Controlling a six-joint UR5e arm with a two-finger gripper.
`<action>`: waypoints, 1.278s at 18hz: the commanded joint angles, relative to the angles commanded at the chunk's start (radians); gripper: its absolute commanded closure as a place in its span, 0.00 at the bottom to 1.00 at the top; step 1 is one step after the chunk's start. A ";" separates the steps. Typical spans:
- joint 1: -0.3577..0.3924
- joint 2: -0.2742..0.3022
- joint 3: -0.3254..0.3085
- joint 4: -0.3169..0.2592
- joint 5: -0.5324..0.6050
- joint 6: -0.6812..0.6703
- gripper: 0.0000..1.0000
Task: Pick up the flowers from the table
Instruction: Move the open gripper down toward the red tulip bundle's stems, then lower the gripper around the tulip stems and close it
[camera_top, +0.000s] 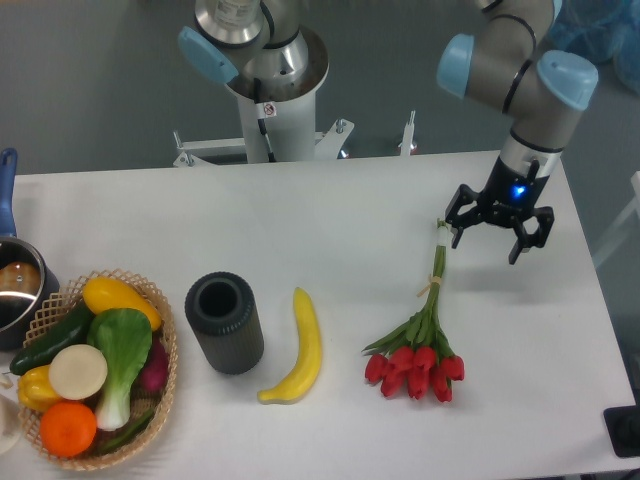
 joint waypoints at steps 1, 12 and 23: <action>-0.009 -0.012 0.003 0.011 0.003 0.002 0.00; -0.083 -0.091 0.014 0.058 0.028 0.003 0.00; -0.126 -0.124 0.014 0.090 0.031 0.012 0.05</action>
